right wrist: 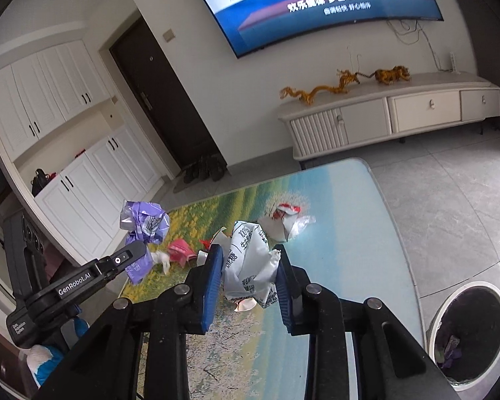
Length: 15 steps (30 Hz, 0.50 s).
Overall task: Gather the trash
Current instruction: 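Grasp the white printed bag with the right tool while the left tool grasps a purple bag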
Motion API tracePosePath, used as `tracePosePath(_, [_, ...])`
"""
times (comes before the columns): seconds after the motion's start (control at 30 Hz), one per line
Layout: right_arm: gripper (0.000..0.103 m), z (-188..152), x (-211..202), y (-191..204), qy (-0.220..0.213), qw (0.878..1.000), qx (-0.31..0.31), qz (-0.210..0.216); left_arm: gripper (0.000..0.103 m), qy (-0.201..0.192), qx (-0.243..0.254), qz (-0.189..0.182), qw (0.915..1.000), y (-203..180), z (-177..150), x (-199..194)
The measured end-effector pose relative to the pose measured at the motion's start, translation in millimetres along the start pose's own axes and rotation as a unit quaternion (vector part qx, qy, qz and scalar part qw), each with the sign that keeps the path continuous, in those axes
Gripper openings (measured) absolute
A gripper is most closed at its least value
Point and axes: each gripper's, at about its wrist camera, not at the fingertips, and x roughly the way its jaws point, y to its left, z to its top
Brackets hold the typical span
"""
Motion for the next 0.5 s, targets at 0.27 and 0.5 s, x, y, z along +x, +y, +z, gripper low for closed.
tracePosePath(0.27, [0.029,10.3,-77.5,-6.9,-0.081,0.996,0.011,-0.029,0.014,-0.011,0.054,-0.061,0.9966,-62.1,-7.2,-30.5])
tracePosePath(0.5, [0.029,11.6,-136.3,-29.4,-0.138,0.987,0.027,-0.081,0.014,-0.021,0.113,-0.092,0.9891,-128.3,-20.0,-47.2])
